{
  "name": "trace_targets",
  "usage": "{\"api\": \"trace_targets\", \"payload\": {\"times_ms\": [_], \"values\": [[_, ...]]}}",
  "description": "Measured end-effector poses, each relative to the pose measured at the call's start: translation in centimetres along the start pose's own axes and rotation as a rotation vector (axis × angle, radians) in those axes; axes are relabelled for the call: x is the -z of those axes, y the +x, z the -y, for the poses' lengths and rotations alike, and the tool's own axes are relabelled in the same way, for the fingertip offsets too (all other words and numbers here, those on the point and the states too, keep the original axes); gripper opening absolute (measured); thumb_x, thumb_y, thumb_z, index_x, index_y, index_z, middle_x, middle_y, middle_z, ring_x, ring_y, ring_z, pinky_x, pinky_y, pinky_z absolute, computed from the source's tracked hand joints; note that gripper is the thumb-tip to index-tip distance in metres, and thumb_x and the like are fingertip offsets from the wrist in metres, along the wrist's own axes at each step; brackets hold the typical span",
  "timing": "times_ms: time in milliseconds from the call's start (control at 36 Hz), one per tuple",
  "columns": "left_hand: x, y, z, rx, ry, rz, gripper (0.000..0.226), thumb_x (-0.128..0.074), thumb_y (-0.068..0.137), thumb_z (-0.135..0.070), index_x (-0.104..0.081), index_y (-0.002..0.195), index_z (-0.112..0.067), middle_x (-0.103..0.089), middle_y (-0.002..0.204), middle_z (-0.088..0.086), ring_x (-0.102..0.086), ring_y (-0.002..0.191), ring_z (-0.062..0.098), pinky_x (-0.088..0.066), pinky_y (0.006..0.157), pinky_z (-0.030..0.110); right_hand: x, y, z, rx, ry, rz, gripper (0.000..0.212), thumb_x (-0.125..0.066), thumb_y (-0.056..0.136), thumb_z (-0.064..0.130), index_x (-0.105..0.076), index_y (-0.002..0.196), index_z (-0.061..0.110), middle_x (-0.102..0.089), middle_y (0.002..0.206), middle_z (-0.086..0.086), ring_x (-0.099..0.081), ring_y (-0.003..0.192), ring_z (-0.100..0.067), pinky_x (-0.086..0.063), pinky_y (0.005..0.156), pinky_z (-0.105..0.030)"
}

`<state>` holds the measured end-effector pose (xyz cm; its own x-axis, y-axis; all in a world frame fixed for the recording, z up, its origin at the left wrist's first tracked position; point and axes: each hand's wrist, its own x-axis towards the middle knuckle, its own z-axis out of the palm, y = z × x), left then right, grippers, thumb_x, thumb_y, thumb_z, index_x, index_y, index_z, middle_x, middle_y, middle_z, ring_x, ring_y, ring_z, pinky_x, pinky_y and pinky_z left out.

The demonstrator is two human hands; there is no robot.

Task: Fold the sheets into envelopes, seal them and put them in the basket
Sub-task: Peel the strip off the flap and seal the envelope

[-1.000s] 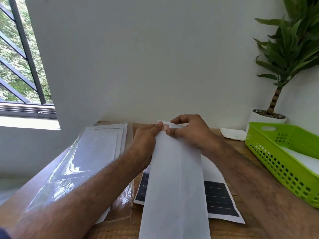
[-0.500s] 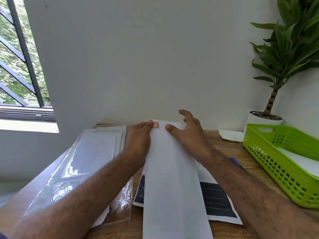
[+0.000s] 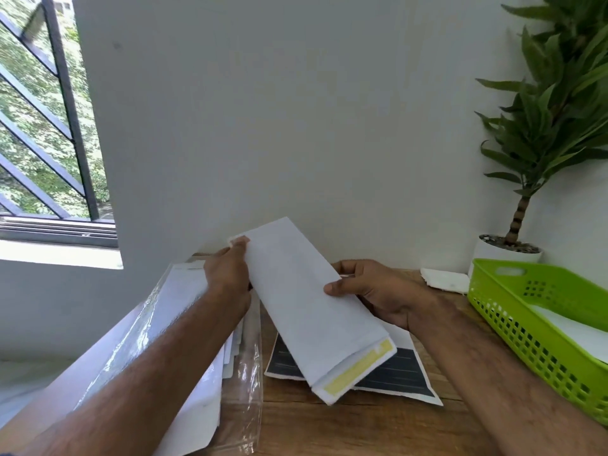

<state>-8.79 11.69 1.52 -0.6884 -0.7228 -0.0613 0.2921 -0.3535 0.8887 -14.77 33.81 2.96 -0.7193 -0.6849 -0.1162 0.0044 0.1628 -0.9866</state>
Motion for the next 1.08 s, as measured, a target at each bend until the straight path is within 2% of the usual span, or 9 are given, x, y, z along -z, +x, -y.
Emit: {"api": "trace_targets", "payload": {"times_ms": [83, 167, 361, 500, 667, 778, 889, 944, 1083], "values": [[-0.9, -1.2, 0.3, 0.131, 0.043, 0.253, 0.021, -0.063, 0.096, -0.021, -0.065, 0.107, -0.004, -0.072, 0.090, 0.013, -0.073, 0.063, 0.021, -0.058, 0.053, 0.031, 0.2, 0.5, -0.1, 0.076, 0.098, -0.240, 0.033, -0.074, 0.086, 0.003, -0.065, 0.117, 0.002, -0.076, 0.109, -0.016, -0.072, 0.102, -0.035, -0.059, 0.089, -0.048], [-1.5, -2.4, 0.6, 0.275, 0.163, 0.511, 0.043, -0.063, 0.093, -0.032, -0.063, 0.122, 0.000, -0.075, 0.103, 0.017, -0.075, 0.085, 0.028, -0.060, 0.069, 0.036, 0.4, 1.0, -0.2, 0.121, 0.248, -0.465, 0.025, -0.072, 0.089, 0.005, -0.065, 0.112, 0.006, -0.074, 0.112, -0.016, -0.073, 0.096, -0.033, -0.059, 0.068, -0.038], [-2.4, -4.9, 1.0, 0.246, 0.099, 0.694, 0.049, -0.070, 0.082, -0.028, -0.061, 0.123, -0.003, -0.072, 0.113, 0.021, -0.073, 0.090, 0.029, -0.062, 0.077, 0.038, -0.3, 1.9, -0.6, 0.204, 0.804, -0.747, 0.020, -0.060, 0.096, -0.002, -0.058, 0.112, 0.009, -0.067, 0.111, -0.012, -0.068, 0.089, -0.026, -0.060, 0.085, -0.049], [-2.9, -6.3, 2.4, 0.088, 0.133, 0.600, 0.030, -0.071, 0.089, -0.018, -0.064, 0.115, -0.004, -0.075, 0.108, 0.018, -0.074, 0.100, 0.033, -0.056, 0.094, 0.048, -2.2, 2.2, -1.3, 0.119, 0.872, -0.604, 0.030, -0.058, 0.101, 0.016, -0.057, 0.128, 0.002, -0.072, 0.117, -0.018, -0.074, 0.100, -0.030, -0.064, 0.069, -0.034], [-2.5, -4.3, 1.8, 0.067, -0.007, 0.366, 0.012, -0.062, 0.096, -0.012, -0.063, 0.107, -0.007, -0.076, 0.095, 0.017, -0.074, 0.075, 0.023, -0.060, 0.066, 0.035, -4.1, 1.5, -1.2, 0.241, 0.317, -0.501, 0.028, -0.078, 0.086, 0.026, -0.073, 0.105, 0.007, -0.078, 0.099, -0.011, -0.075, 0.091, -0.026, -0.061, 0.072, -0.033], [-1.5, -1.7, -0.1, 0.189, -0.228, 0.304, 0.013, -0.054, 0.098, -0.009, -0.060, 0.110, -0.007, -0.073, 0.088, 0.011, -0.071, 0.073, 0.021, -0.060, 0.072, 0.033, -3.9, 1.8, -2.4, 0.282, -0.019, -0.415, 0.015, -0.081, 0.083, 0.024, -0.076, 0.097, 0.020, -0.078, 0.100, -0.002, -0.071, 0.096, -0.022, -0.056, 0.087, -0.035], [-0.2, -0.3, -1.8, 0.209, -0.276, 0.318, 0.013, -0.051, 0.097, -0.006, -0.063, 0.094, -0.005, -0.072, 0.089, 0.010, -0.072, 0.077, 0.020, -0.059, 0.074, 0.033, -0.3, 3.8, -5.8, 0.047, 0.062, -0.348, 0.017, -0.063, 0.095, 0.011, -0.067, 0.112, 0.011, -0.068, 0.119, -0.013, -0.066, 0.111, -0.029, -0.056, 0.069, -0.024], [0.2, -0.4, -2.2, 0.229, -0.175, 0.355, 0.025, -0.047, 0.097, -0.008, -0.066, 0.082, -0.001, -0.071, 0.079, 0.011, -0.072, 0.063, 0.019, -0.059, 0.064, 0.030, 1.1, 3.5, -5.1, 0.070, 0.128, -0.289, 0.014, -0.054, 0.101, 0.008, -0.062, 0.093, -0.002, -0.063, 0.098, -0.021, -0.071, 0.077, -0.013, -0.053, 0.063, -0.019], [0.4, -1.0, -1.2, 0.147, 0.224, 0.392, 0.023, -0.058, 0.089, -0.011, -0.072, 0.103, 0.000, -0.072, 0.095, 0.023, -0.069, 0.072, 0.031, -0.056, 0.074, 0.036, 0.8, 1.3, -1.4, 0.126, 0.430, -0.066, 0.070, -0.036, 0.097, 0.068, -0.067, 0.120, 0.009, -0.074, 0.102, -0.018, -0.068, 0.073, -0.030, -0.053, 0.065, -0.038]]}}
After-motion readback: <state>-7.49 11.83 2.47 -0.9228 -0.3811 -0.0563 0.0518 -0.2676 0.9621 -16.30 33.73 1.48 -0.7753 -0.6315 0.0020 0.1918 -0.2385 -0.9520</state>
